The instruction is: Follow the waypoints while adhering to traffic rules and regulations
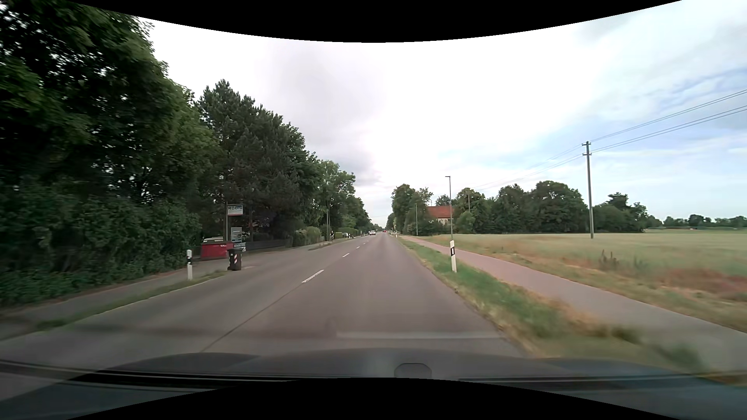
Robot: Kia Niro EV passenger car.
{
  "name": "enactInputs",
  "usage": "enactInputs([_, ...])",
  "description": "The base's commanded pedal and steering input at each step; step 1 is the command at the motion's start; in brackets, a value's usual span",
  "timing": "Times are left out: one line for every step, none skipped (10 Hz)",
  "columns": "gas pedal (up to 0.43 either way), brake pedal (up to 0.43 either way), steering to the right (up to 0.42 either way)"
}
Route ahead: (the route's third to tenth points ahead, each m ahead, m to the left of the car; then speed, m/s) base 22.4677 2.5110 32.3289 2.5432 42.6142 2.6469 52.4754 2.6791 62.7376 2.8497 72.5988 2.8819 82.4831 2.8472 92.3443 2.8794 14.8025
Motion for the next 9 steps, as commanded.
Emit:
enactInputs([0.169, 0.000, -0.001])
enactInputs([0.169, 0.000, -0.002])
enactInputs([0.169, 0.000, -0.002])
enactInputs([0.169, 0.000, -0.002])
enactInputs([0.169, 0.000, -0.002])
enactInputs([0.169, 0.000, -0.002])
enactInputs([0.169, 0.000, -0.002])
enactInputs([0.169, 0.000, -0.002])
enactInputs([0.169, 0.000, -0.002])
